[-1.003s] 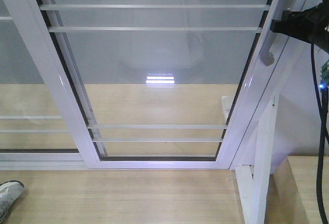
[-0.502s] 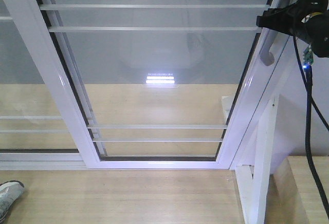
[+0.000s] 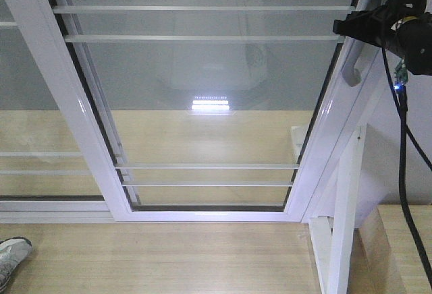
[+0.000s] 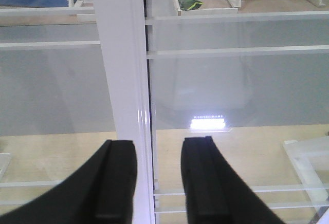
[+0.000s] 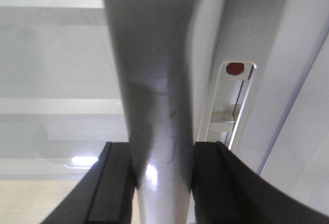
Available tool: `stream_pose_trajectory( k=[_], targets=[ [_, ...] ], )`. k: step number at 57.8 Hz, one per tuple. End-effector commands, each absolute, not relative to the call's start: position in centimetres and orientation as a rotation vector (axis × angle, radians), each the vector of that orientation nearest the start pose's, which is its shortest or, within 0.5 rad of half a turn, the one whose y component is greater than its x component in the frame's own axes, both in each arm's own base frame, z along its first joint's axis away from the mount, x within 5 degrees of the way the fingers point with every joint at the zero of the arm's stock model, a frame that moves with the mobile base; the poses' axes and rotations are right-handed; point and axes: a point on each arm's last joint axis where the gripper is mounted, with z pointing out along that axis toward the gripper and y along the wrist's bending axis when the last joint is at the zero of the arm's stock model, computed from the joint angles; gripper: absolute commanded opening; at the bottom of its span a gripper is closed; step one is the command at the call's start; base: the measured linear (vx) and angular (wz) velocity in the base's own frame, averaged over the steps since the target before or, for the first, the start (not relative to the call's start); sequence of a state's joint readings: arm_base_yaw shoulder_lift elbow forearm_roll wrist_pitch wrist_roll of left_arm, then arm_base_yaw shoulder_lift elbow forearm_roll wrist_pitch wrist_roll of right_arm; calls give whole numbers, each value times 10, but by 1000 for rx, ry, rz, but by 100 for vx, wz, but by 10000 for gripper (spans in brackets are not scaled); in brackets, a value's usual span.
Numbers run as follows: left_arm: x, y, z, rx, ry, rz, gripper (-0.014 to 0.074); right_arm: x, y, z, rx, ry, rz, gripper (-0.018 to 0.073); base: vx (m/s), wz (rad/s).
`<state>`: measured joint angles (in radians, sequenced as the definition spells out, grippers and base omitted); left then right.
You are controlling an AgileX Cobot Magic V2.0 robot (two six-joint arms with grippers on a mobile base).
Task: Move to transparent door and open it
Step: 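Close the right gripper around the silver handle, then pull the handle with the right gripper, sliding the door sideways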
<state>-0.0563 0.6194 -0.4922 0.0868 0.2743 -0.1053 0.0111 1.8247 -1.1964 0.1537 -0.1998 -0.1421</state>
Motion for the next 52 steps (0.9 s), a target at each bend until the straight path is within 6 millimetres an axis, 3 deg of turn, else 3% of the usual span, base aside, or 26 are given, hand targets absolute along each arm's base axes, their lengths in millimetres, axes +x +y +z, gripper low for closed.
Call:
stream_pose_trajectory(
  k=[1,9,18,52],
  targets=[
    [134,-6,317,15,1785,-50,371,420,-2,283,57,1758,-6,307,0,0],
    [134,-6,317,15,1785,-50,371,420,6,282,29,1761,0,312,0,0],
    [134,-7,317,15,1784,-50,371,419,28,284,-65,1745,11,317,0,0],
    [134,-7,318,15,1781,-50,371,412,88,288,-167,1690,127,317,0,0]
  ],
)
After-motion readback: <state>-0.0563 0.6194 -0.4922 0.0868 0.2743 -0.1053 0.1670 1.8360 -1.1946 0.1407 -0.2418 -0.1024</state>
